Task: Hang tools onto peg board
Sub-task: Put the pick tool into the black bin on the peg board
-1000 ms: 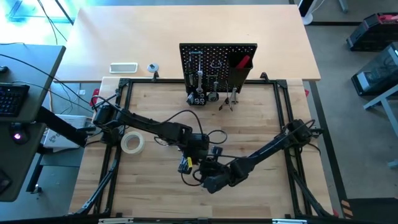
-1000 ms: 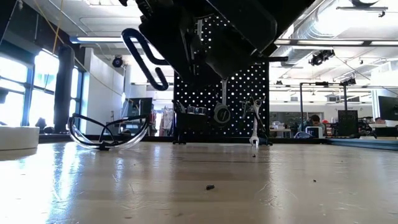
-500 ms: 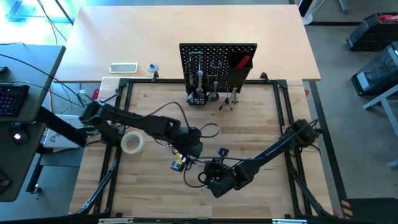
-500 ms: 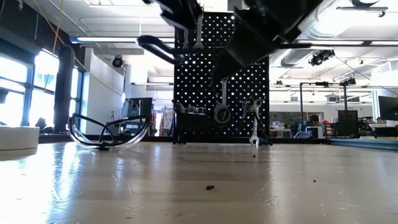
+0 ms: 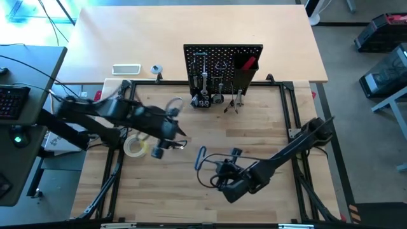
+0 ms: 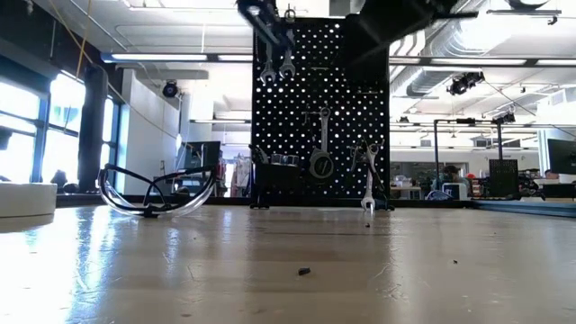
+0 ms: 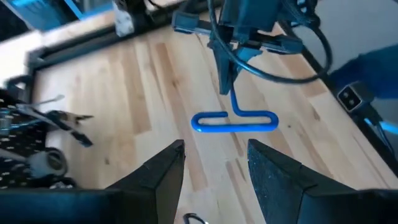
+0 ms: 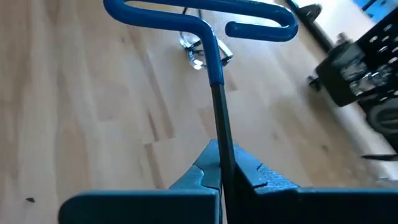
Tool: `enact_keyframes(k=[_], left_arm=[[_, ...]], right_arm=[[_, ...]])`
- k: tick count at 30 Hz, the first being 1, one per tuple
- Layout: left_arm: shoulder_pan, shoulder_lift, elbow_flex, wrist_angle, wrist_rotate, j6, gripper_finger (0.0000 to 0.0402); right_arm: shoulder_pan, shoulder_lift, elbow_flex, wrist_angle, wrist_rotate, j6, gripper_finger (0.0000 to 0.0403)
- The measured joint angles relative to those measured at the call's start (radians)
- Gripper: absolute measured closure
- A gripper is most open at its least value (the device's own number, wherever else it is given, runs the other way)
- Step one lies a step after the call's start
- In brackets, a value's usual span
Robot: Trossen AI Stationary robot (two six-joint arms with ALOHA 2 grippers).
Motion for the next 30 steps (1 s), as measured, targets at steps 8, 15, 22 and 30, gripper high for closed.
enact_keyframes(k=[8,15,22,30], left_arm=[[0.004,-0.135,-0.062,0.0,-0.046,0.035,0.0234],[0.059,-0.221,-0.276,0.191,-0.02,0.125,0.0234],[0.185,-0.279,-0.551,0.673,0.198,0.25,0.0246],[0.354,-0.225,-0.748,1.193,0.53,0.231,0.0264]], right_arm=[[0.002,-0.142,0.0,-0.009,0.023,-0.13,0.0403],[0.0,-0.283,0.0,0.019,0.022,-0.301,0.0403],[-0.007,-0.395,0.0,0.091,-0.067,-0.548,0.0403],[-0.081,-0.489,0.0,0.106,-0.263,-0.749,0.0403]])
